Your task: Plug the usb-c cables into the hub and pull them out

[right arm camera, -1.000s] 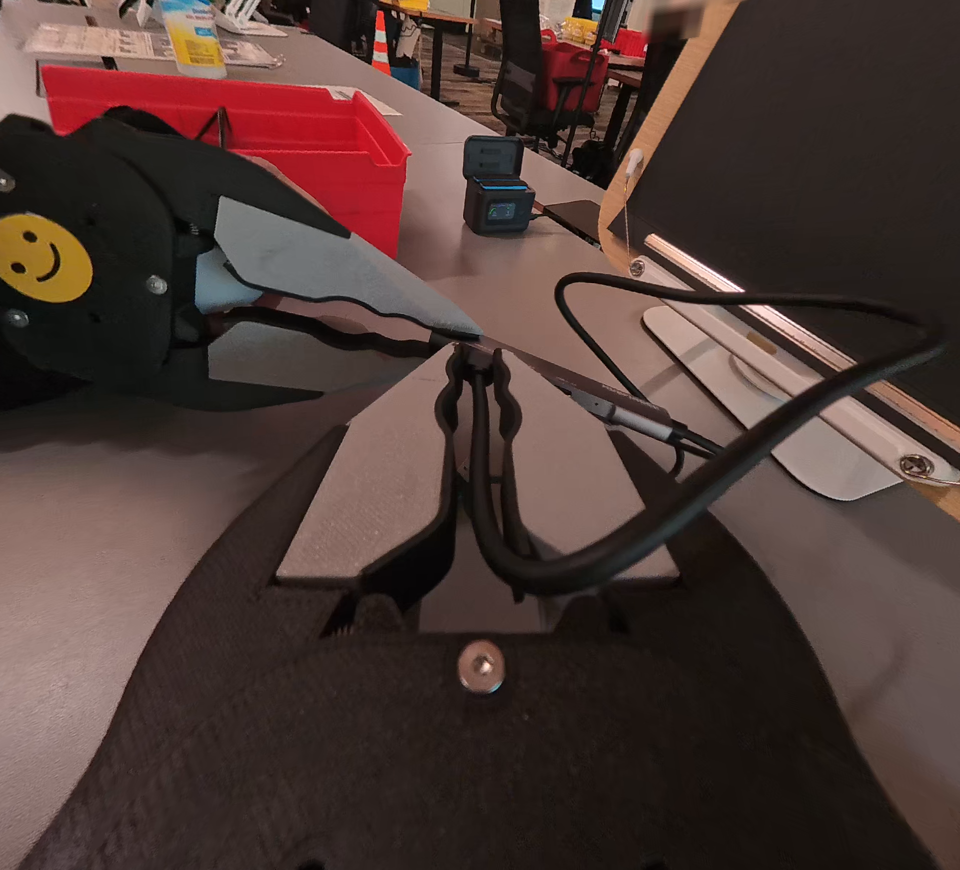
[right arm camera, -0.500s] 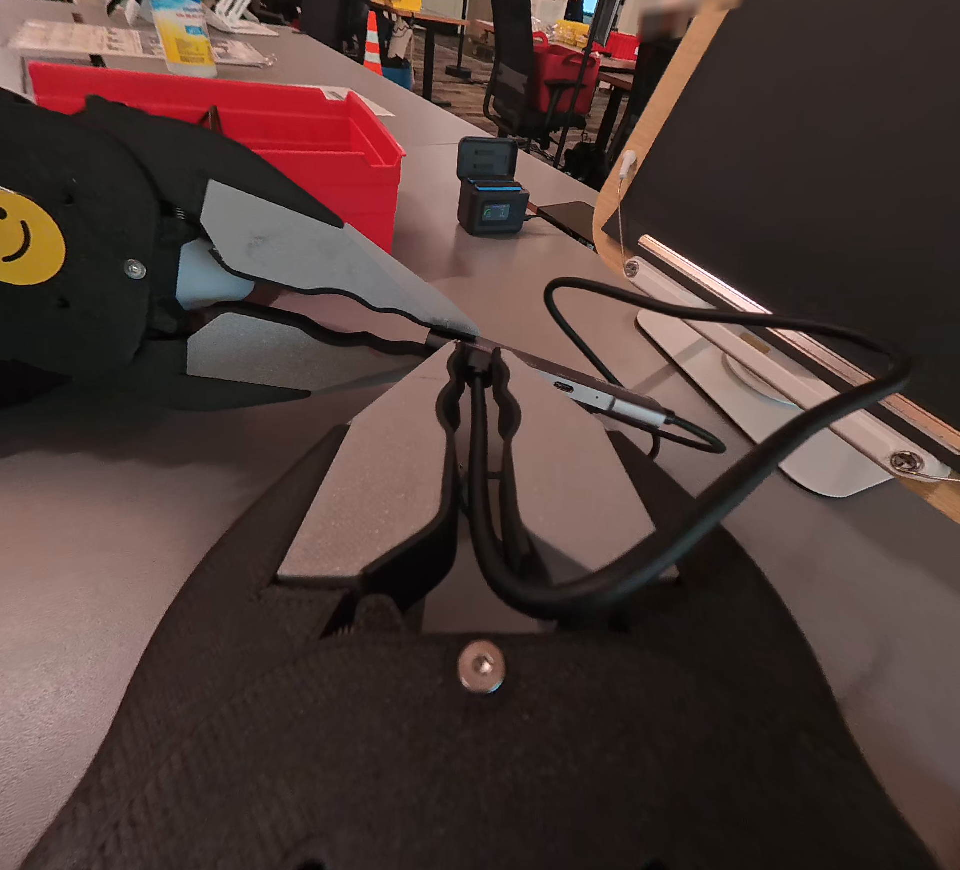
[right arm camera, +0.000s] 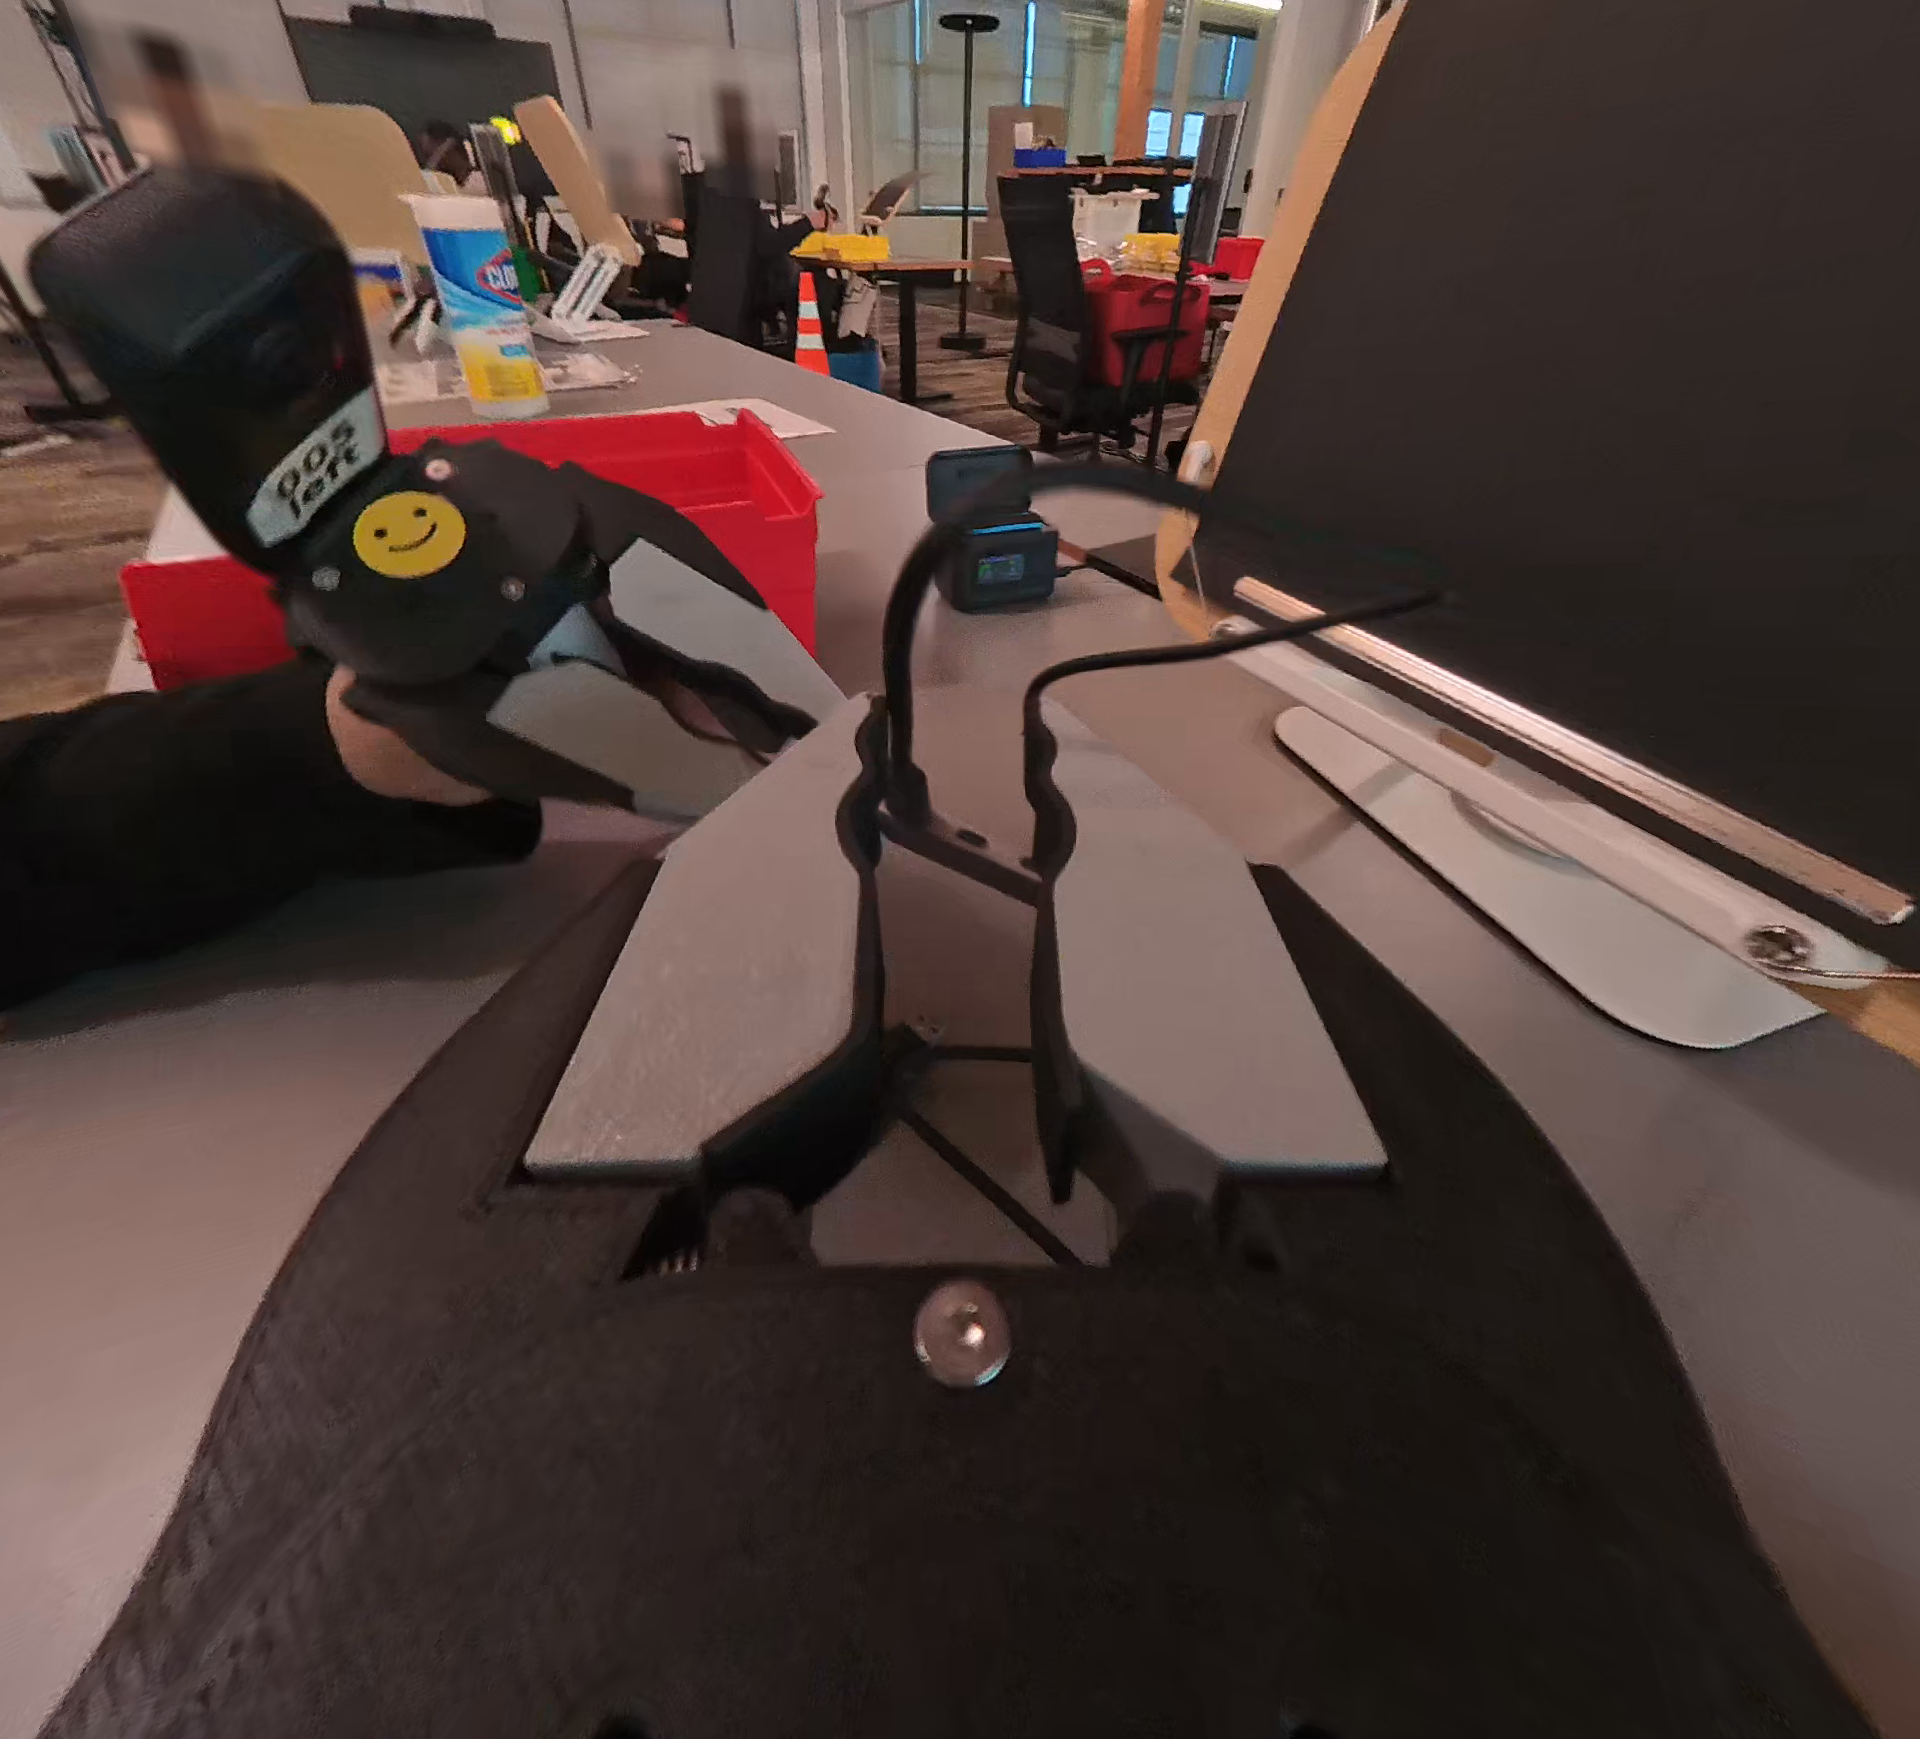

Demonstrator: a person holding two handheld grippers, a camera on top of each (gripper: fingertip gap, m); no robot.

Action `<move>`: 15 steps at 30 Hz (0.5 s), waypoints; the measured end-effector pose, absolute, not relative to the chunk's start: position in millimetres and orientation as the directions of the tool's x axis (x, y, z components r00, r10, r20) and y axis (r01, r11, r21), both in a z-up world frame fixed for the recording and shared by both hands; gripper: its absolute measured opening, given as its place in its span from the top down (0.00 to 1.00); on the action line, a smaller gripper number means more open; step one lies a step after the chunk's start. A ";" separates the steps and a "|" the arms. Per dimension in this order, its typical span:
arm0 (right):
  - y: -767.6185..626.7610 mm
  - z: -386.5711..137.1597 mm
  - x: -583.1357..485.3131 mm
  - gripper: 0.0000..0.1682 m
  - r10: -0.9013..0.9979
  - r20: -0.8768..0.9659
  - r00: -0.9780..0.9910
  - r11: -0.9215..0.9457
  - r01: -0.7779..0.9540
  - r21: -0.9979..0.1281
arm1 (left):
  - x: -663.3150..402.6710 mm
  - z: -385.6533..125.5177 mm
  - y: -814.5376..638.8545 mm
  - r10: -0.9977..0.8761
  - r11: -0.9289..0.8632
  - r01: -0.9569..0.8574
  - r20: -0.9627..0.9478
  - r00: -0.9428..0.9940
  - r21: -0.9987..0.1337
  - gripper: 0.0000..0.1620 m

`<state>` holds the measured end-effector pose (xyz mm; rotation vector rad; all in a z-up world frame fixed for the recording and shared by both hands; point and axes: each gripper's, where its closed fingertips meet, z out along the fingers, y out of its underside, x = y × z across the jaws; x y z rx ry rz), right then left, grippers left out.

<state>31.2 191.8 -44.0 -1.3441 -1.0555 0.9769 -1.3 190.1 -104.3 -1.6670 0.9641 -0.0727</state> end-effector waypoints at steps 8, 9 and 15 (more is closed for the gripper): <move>160.7 -80.0 16.7 0.82 0.996 0.091 0.017 0.083 0.261 -0.962 | 0.0 -84.2 155.0 -0.818 -0.025 -0.361 -0.188 0.543 -0.932 0.96; 155.1 -84.7 14.4 0.82 0.995 0.103 -0.012 0.102 0.281 -0.954 | 3.1 -83.8 149.1 -0.840 -0.023 -0.359 -0.177 0.514 -0.933 0.96; 143.5 -107.6 6.6 0.93 0.973 0.223 -0.061 0.229 0.385 -0.894 | 16.9 -95.4 139.1 -0.880 -0.030 -0.398 -0.165 0.445 -0.917 0.96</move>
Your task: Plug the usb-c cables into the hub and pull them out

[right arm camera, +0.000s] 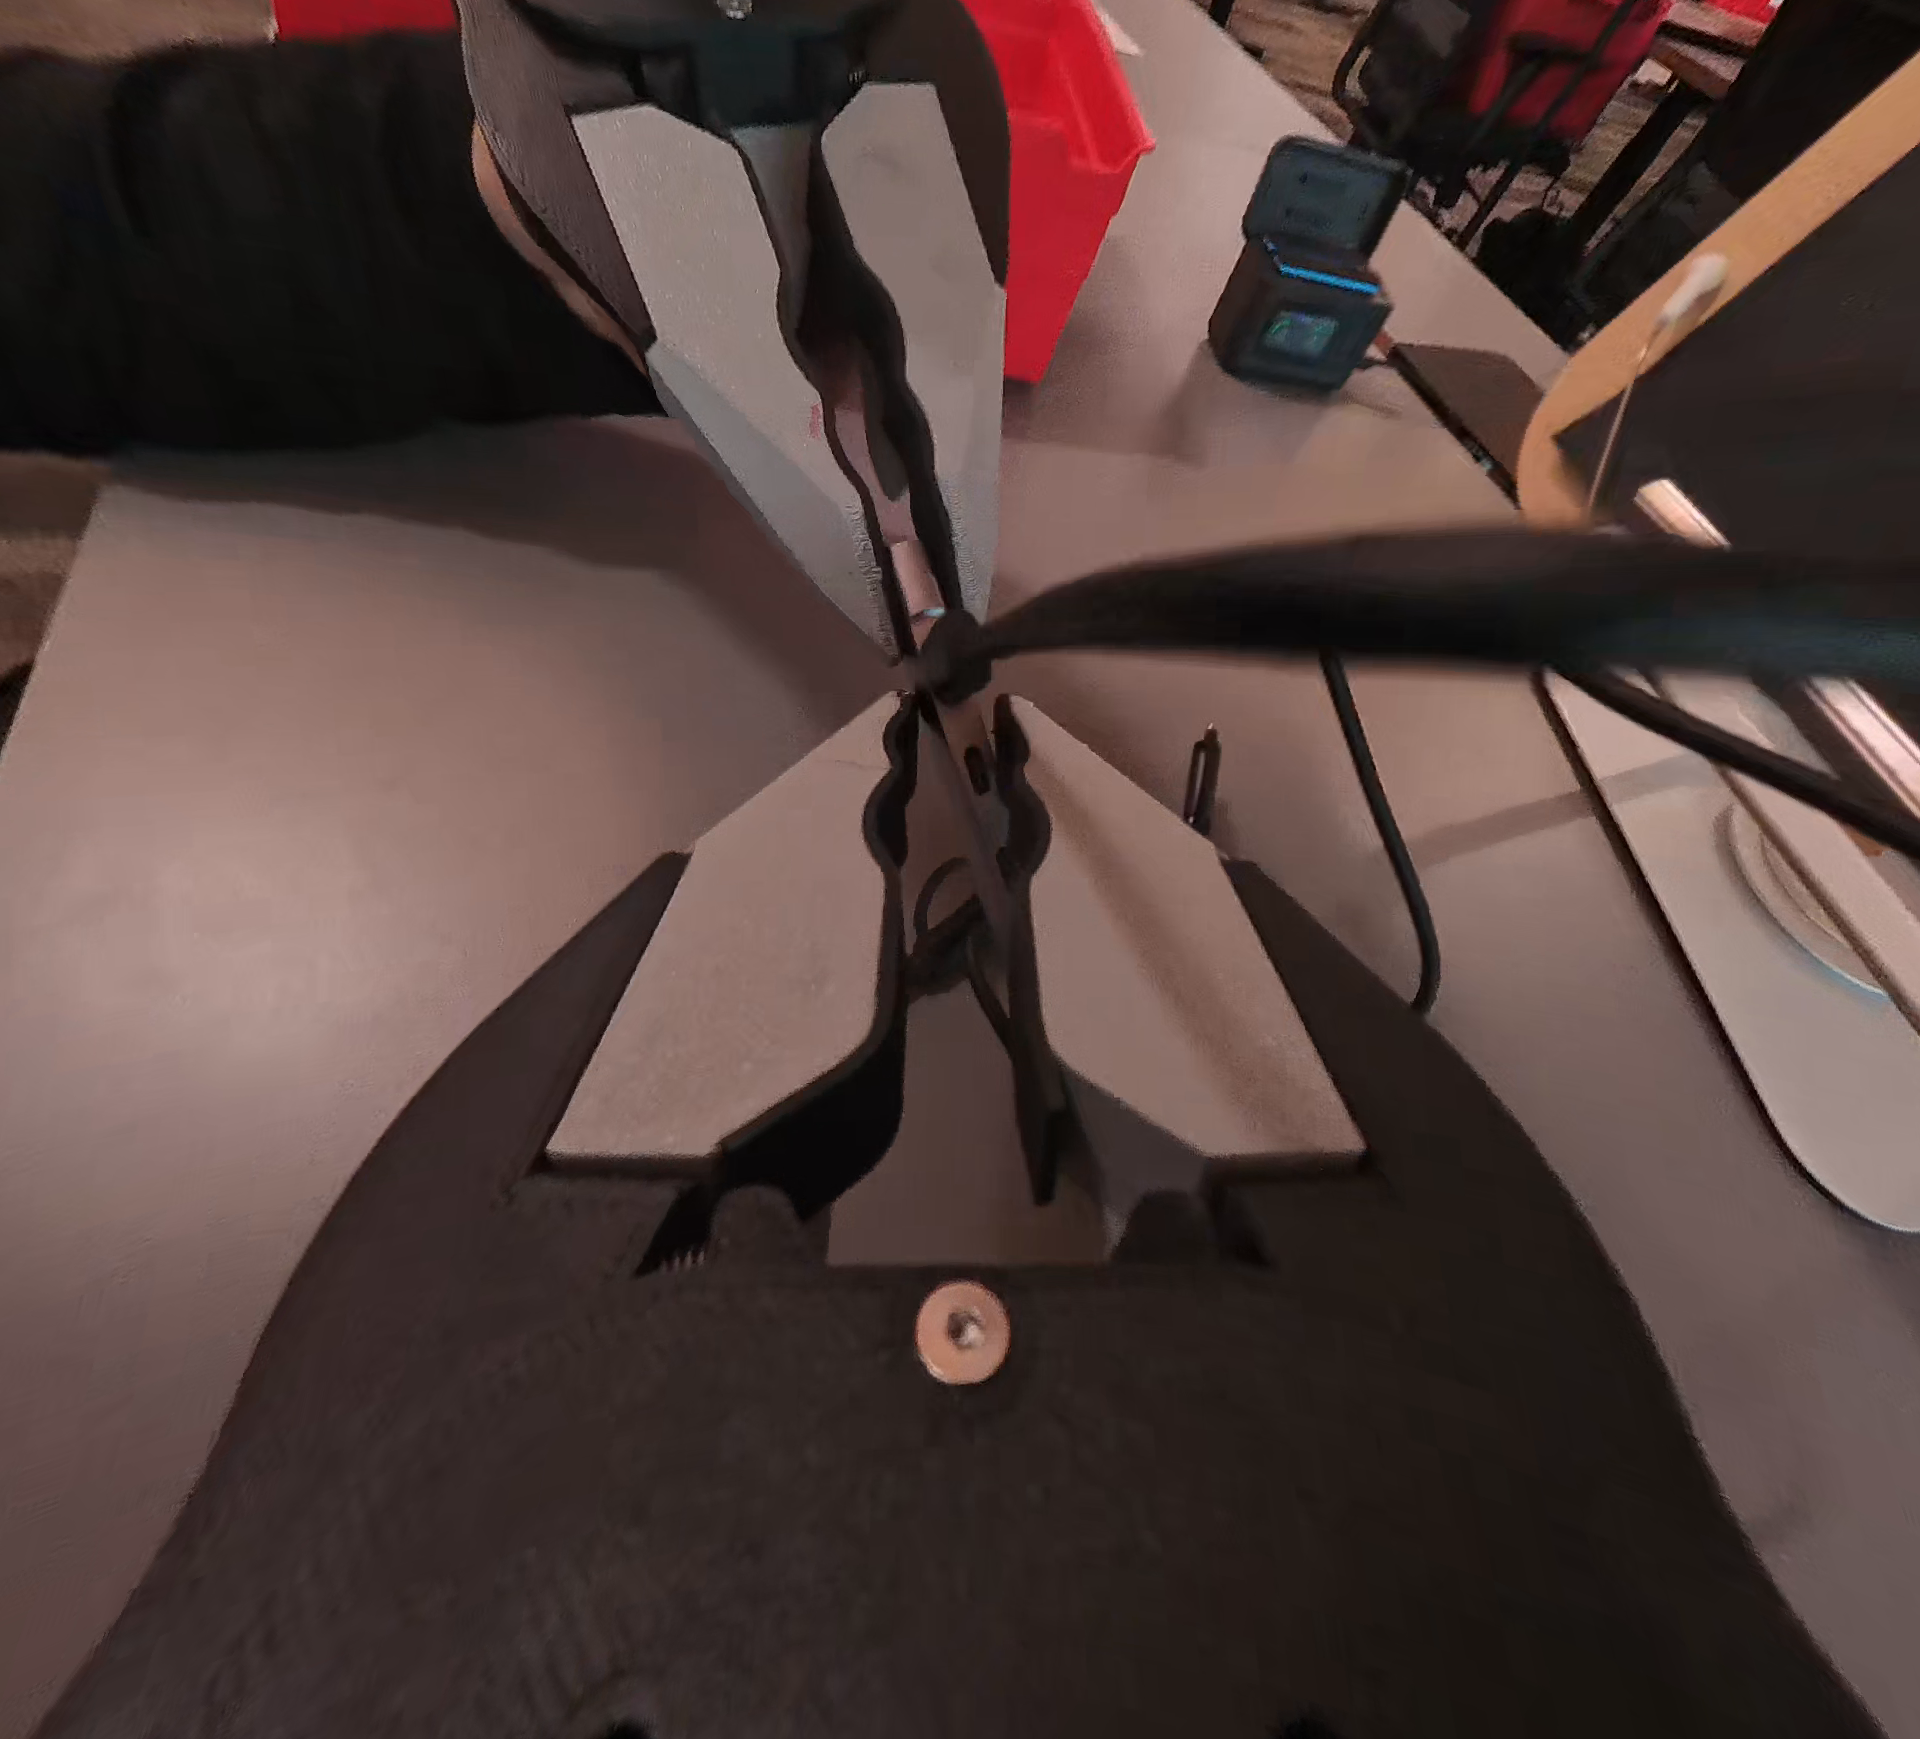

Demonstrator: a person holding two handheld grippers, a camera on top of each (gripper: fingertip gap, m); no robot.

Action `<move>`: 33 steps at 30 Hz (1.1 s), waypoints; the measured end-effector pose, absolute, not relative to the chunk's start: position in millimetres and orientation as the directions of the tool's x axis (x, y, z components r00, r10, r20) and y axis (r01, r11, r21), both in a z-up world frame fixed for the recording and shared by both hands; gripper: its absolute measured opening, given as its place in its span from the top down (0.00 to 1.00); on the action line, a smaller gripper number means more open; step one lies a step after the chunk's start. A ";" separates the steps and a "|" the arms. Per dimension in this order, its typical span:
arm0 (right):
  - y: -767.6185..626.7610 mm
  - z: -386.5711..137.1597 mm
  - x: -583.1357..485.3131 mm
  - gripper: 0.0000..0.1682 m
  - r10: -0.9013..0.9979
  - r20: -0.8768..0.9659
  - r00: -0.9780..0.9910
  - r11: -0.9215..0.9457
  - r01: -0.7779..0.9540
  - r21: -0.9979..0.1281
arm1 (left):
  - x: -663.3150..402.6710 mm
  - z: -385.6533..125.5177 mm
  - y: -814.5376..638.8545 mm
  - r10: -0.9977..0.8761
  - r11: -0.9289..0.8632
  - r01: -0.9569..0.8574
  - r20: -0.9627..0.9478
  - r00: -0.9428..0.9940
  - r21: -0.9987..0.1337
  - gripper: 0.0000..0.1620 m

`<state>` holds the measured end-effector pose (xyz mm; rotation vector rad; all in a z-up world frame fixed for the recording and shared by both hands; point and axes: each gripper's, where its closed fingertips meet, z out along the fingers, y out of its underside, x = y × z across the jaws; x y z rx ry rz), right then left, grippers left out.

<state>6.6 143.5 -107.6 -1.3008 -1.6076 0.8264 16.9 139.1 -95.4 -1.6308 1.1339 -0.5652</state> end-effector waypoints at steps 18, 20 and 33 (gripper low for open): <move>209.4 33.7 33.5 0.97 0.928 0.283 0.243 0.134 0.492 -0.860 | -32.2 -97.3 189.0 -0.658 -0.118 -0.306 -0.156 0.736 -0.945 0.92; 222.5 81.8 50.2 0.96 0.888 0.370 0.273 0.179 0.537 -0.825 | -33.9 -104.1 191.4 -0.651 -0.128 -0.332 -0.173 0.739 -0.935 0.93; 258.6 321.6 190.5 0.97 0.569 0.617 0.543 0.184 0.647 -0.740 | -39.4 -104.7 197.0 -0.614 -0.127 -0.327 -0.184 0.767 -0.937 0.98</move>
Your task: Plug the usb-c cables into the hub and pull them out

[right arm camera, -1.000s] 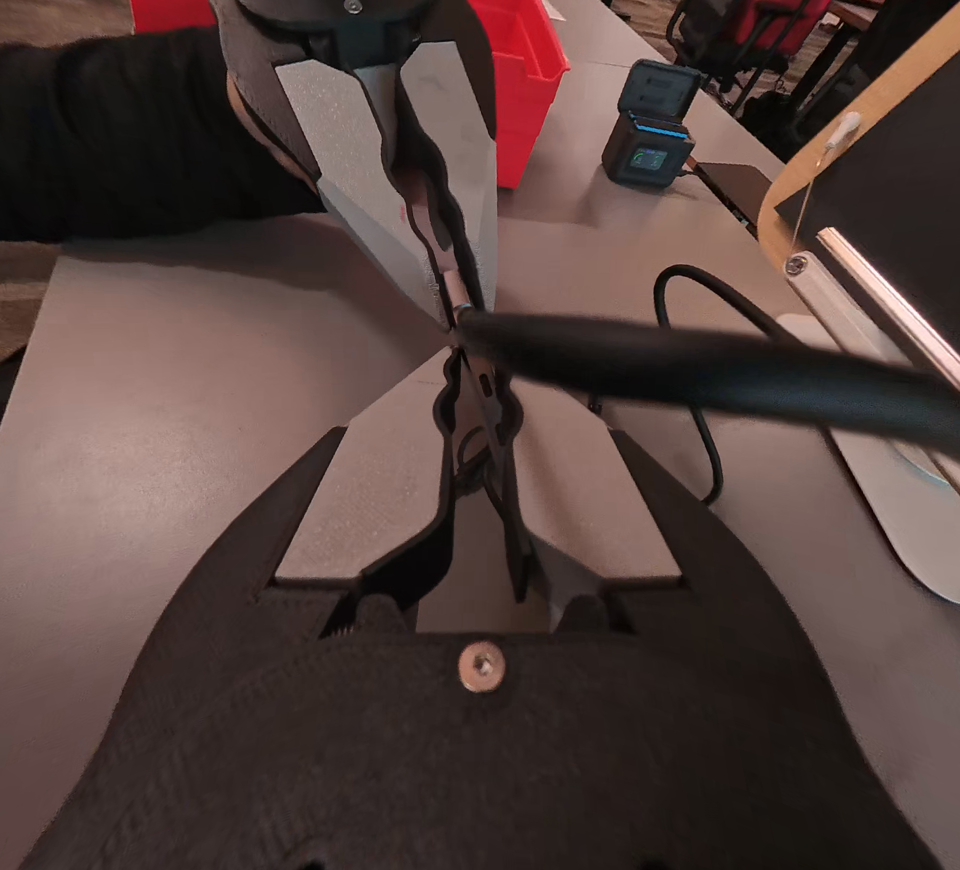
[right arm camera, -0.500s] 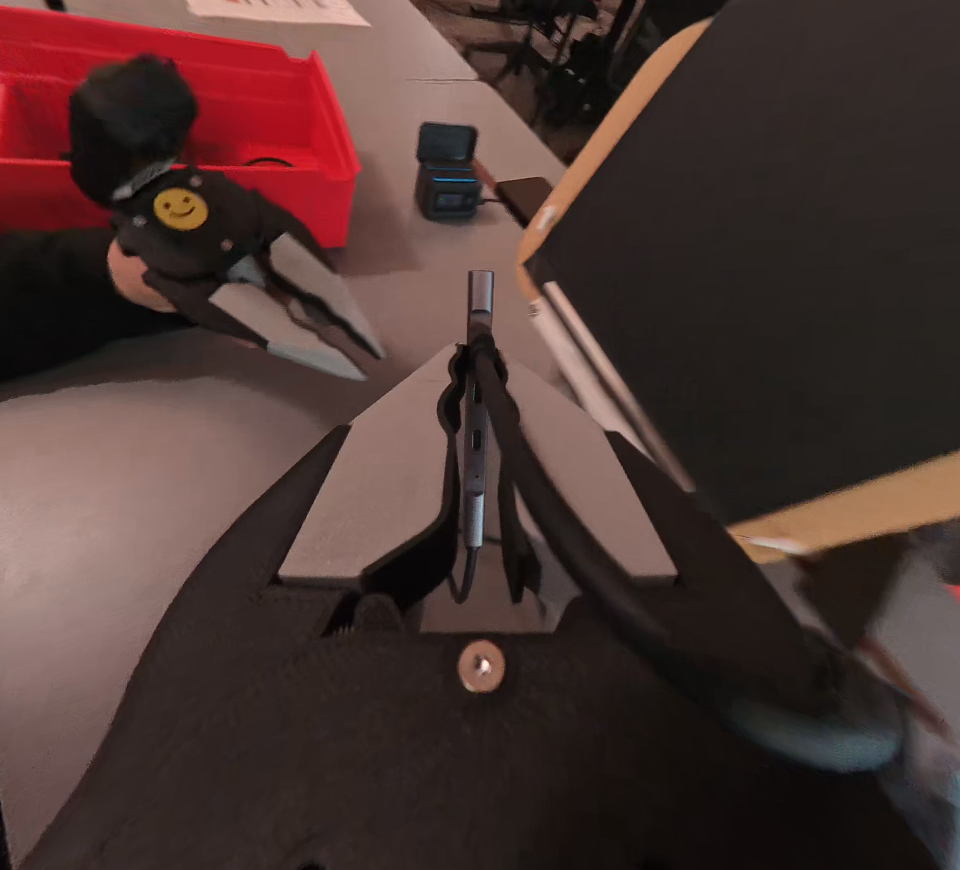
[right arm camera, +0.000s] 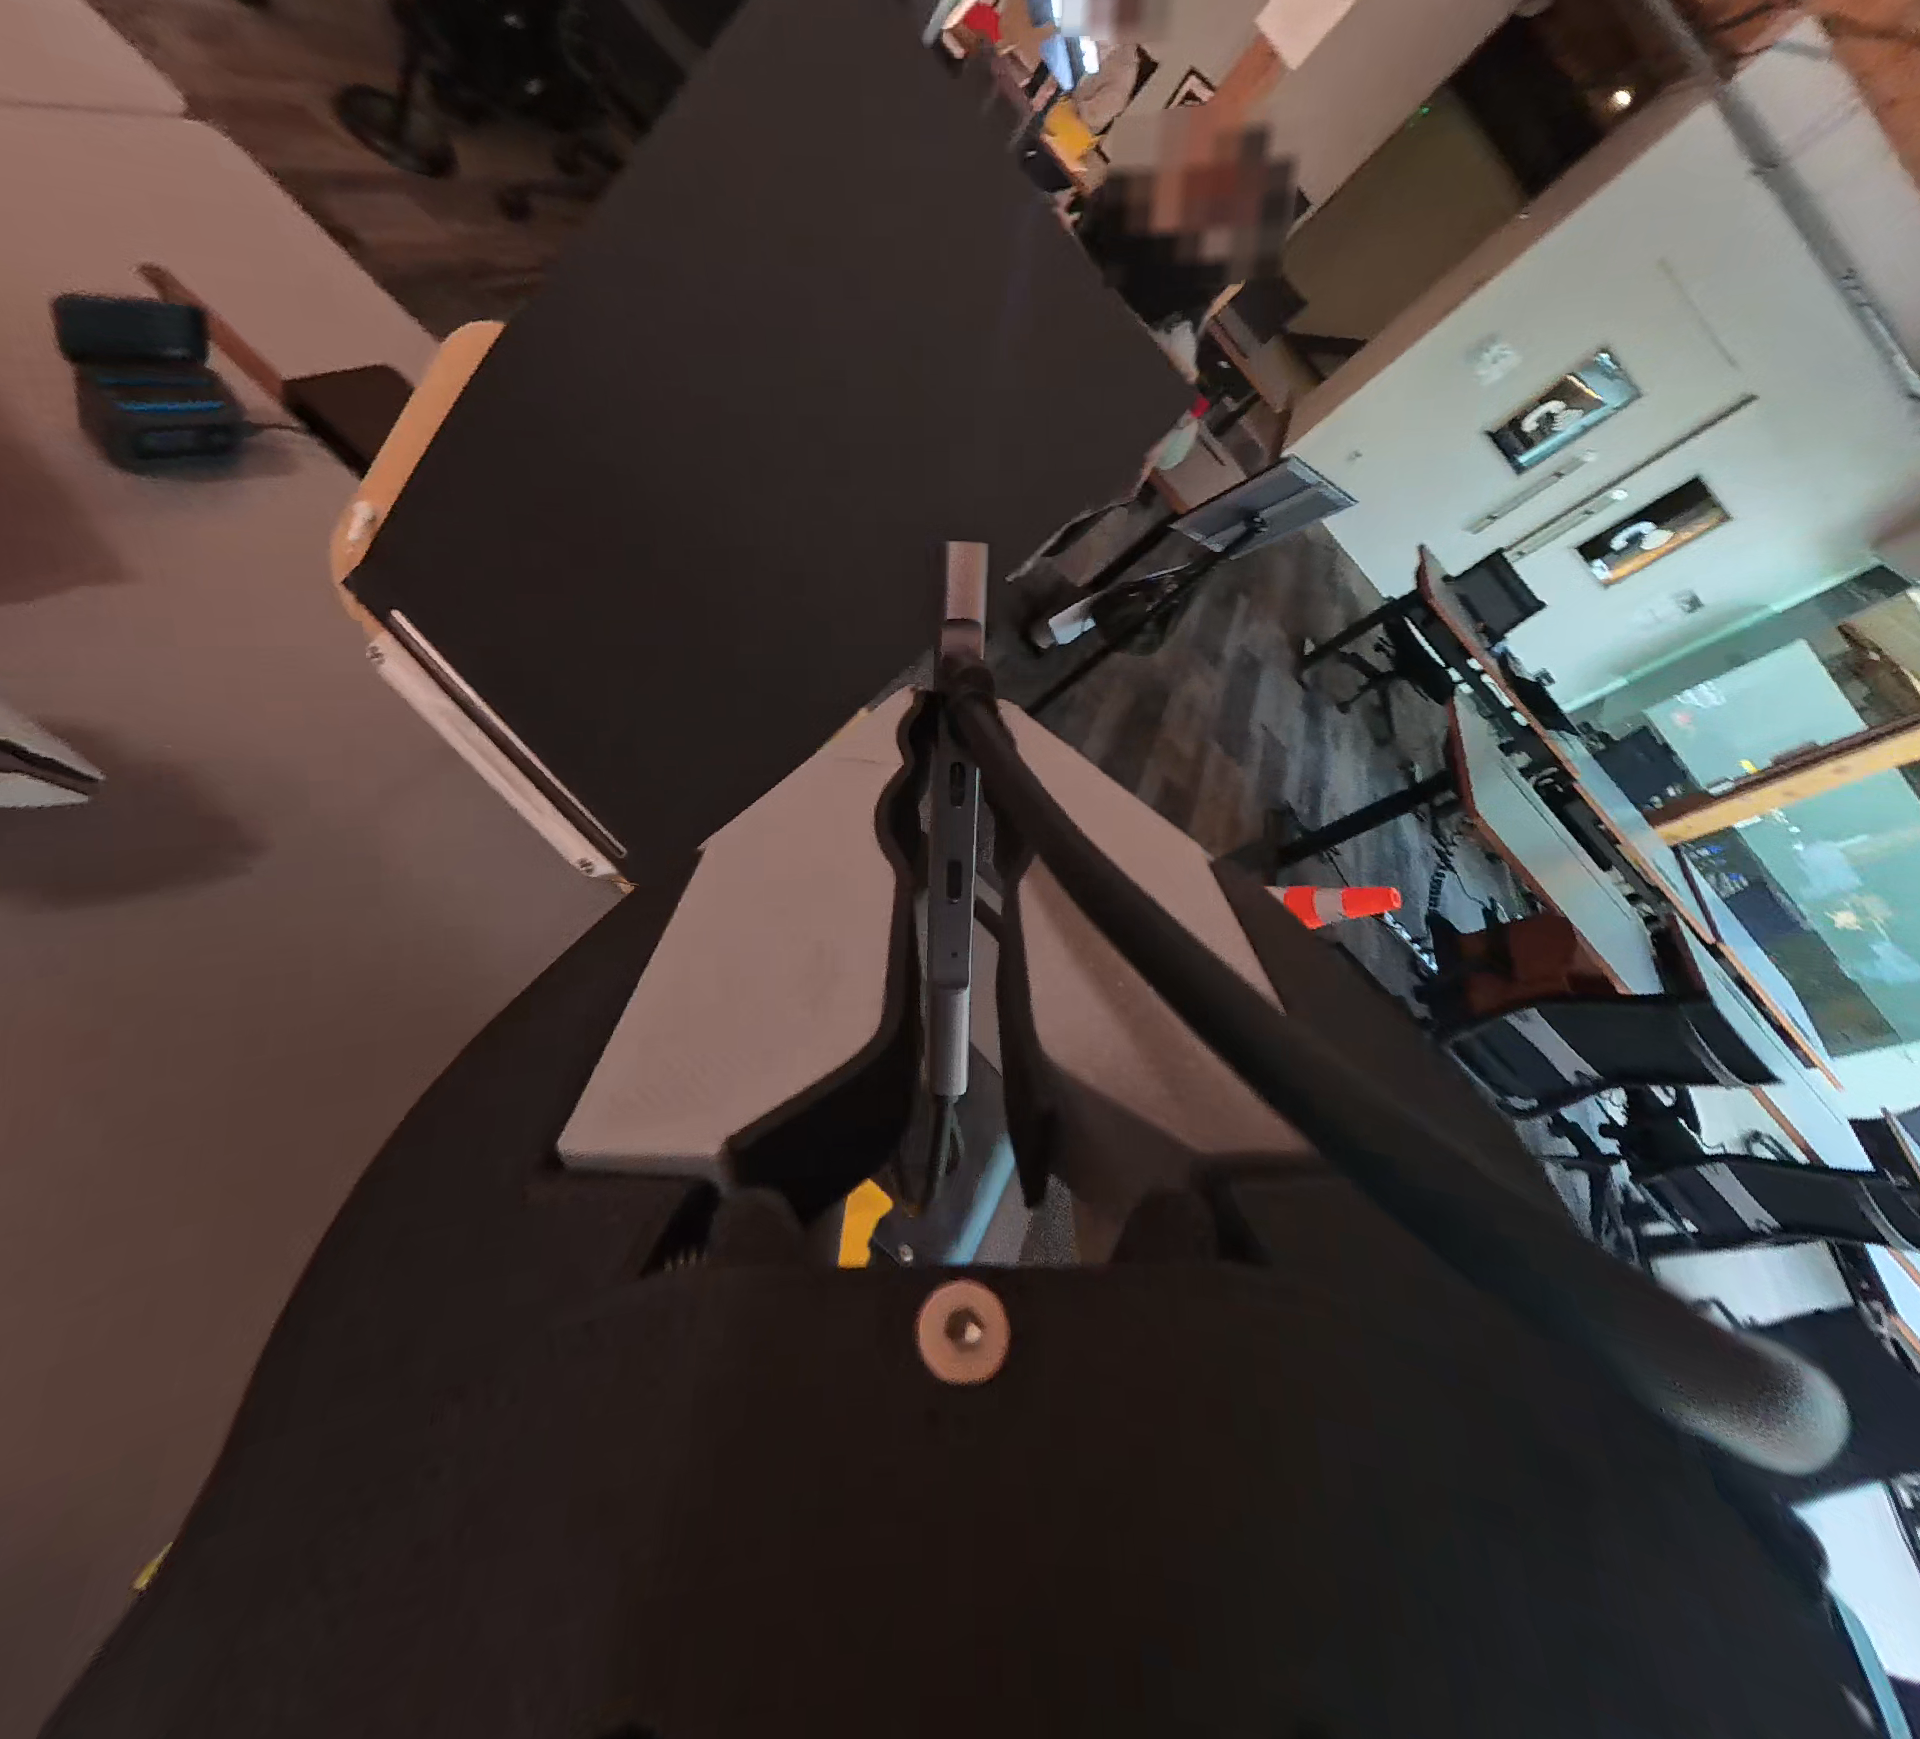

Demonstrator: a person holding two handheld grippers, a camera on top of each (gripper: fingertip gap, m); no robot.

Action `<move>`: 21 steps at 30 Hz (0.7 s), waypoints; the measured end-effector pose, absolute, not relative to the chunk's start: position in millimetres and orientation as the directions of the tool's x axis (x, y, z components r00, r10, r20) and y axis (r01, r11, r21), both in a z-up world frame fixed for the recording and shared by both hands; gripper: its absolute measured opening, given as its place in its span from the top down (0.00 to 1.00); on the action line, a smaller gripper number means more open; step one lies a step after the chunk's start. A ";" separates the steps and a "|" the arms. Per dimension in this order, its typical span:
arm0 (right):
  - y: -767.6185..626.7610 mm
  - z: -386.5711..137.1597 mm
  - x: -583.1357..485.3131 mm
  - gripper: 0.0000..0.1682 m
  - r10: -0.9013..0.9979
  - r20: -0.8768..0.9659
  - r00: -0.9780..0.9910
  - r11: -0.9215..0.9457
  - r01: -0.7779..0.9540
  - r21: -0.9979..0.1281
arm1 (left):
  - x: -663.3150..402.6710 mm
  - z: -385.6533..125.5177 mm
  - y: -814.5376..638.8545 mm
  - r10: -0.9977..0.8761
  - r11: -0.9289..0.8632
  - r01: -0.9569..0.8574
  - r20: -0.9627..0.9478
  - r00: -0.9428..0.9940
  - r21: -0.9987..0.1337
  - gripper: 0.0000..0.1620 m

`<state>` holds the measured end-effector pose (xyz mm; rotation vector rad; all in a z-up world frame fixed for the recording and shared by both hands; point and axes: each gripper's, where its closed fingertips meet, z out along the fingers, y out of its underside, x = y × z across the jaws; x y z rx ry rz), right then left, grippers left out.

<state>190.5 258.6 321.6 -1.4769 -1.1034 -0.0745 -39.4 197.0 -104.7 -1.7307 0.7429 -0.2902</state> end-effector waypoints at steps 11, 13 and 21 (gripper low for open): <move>266.8 293.1 285.4 0.96 0.633 0.447 0.632 -0.002 0.579 -0.815 | -35.5 -114.5 197.4 -0.626 -0.149 -0.356 -0.191 0.756 -0.923 0.98; 271.4 277.7 297.0 0.97 0.646 0.428 0.632 -0.031 0.582 -0.813 | -35.5 -116.6 197.8 -0.626 -0.151 -0.363 -0.195 0.755 -0.919 0.98; 279.5 208.0 305.1 0.97 0.706 0.427 0.565 -0.068 0.654 -0.753 | -36.0 -121.0 198.7 -0.625 -0.162 -0.371 -0.196 0.756 -0.915 0.98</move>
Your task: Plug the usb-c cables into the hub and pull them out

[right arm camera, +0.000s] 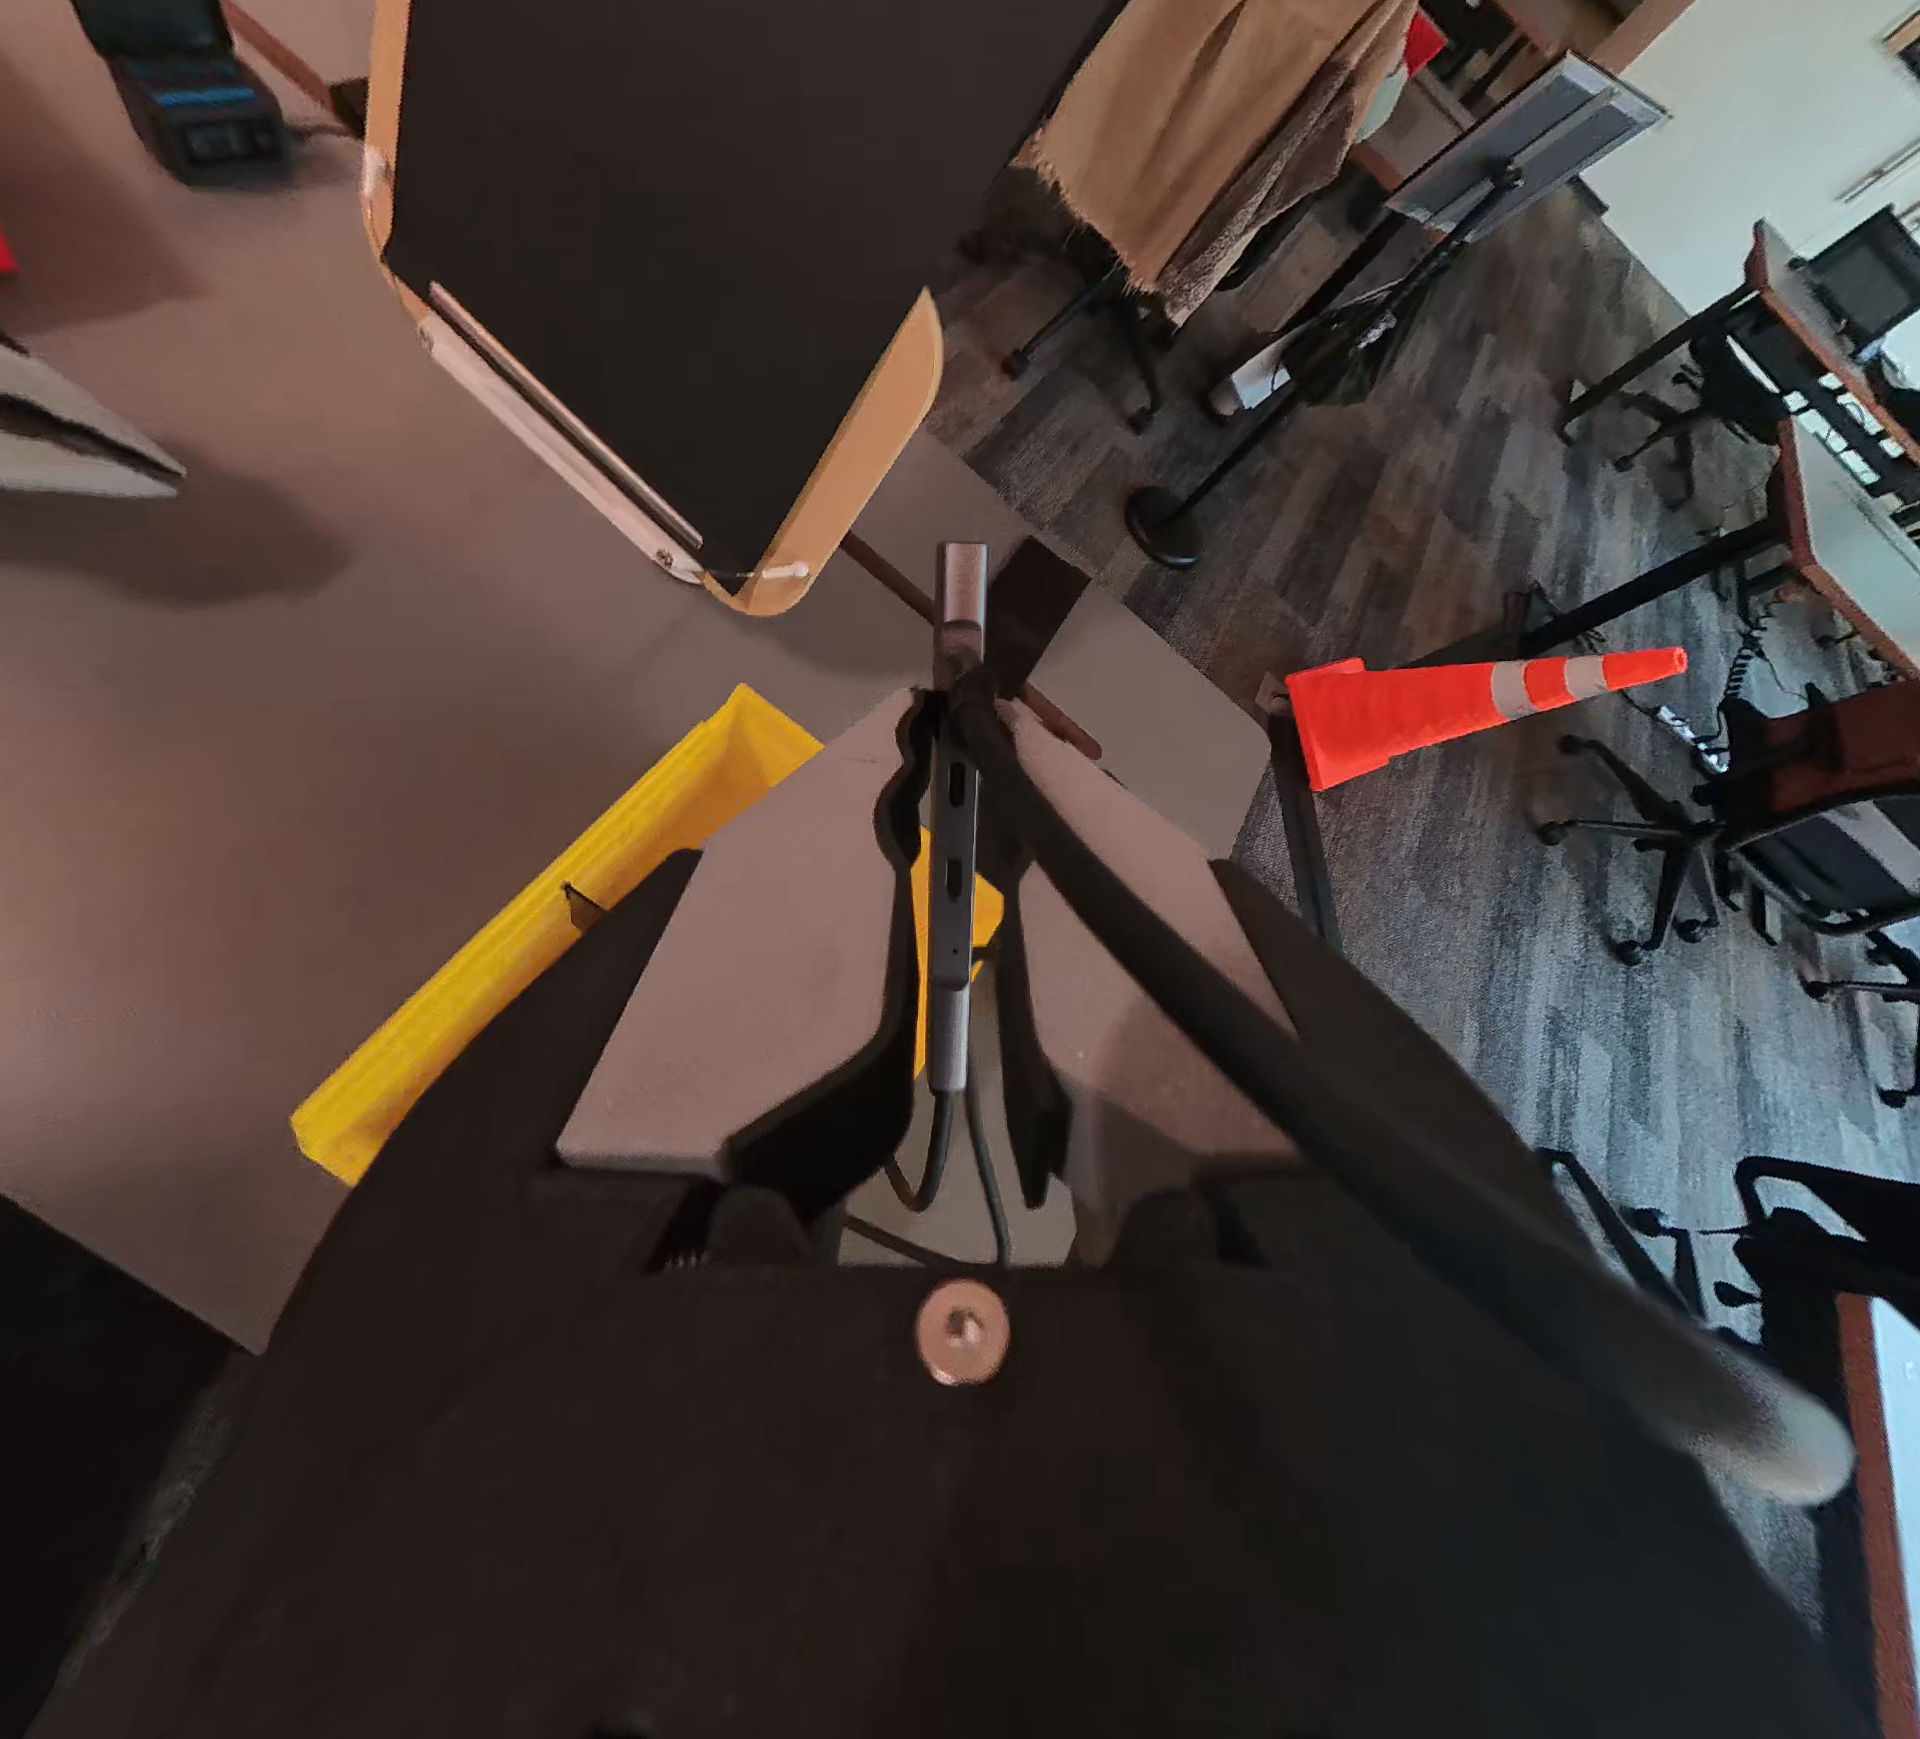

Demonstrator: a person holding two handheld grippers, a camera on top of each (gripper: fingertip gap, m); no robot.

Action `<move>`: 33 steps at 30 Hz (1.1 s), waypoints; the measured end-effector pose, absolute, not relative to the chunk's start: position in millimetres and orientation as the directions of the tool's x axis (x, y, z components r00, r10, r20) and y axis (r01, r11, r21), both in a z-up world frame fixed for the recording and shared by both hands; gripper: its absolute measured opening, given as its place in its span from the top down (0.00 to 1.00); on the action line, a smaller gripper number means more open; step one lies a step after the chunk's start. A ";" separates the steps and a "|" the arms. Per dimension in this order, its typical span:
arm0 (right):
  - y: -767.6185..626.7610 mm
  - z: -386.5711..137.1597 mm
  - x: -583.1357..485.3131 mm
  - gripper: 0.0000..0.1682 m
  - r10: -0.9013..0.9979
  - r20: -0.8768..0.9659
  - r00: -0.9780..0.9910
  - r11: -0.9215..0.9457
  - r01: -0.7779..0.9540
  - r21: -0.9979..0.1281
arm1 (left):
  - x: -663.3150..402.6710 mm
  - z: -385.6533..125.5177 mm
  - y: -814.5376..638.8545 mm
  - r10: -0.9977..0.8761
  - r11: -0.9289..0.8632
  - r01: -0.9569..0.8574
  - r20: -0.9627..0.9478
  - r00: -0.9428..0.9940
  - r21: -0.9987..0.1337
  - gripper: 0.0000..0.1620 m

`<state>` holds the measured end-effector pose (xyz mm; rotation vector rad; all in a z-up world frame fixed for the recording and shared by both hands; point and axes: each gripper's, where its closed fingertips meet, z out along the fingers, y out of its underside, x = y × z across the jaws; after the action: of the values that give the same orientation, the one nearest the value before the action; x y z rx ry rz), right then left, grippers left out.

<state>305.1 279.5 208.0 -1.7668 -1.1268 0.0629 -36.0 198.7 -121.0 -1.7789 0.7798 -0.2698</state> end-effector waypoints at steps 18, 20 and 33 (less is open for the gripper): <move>255.2 186.2 297.5 0.97 0.822 0.416 0.389 0.091 0.632 -0.770 | -38.5 -126.2 200.4 -0.624 -0.175 -0.386 -0.201 0.755 -0.906 0.98; 235.6 154.1 296.5 0.96 0.896 0.326 0.301 0.063 0.641 -0.765 | -37.0 -126.7 199.9 -0.629 -0.174 -0.389 -0.202 0.751 -0.905 0.98; 207.3 -130.4 332.5 0.96 0.938 -0.065 0.342 -0.346 0.896 -0.279 | -29.8 -142.7 198.5 -0.650 -0.194 -0.451 -0.230 0.724 -0.871 0.99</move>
<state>332.5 207.3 -130.4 -2.4081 -1.6692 0.3169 -29.8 198.5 -142.7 -1.8352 0.8597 -0.2278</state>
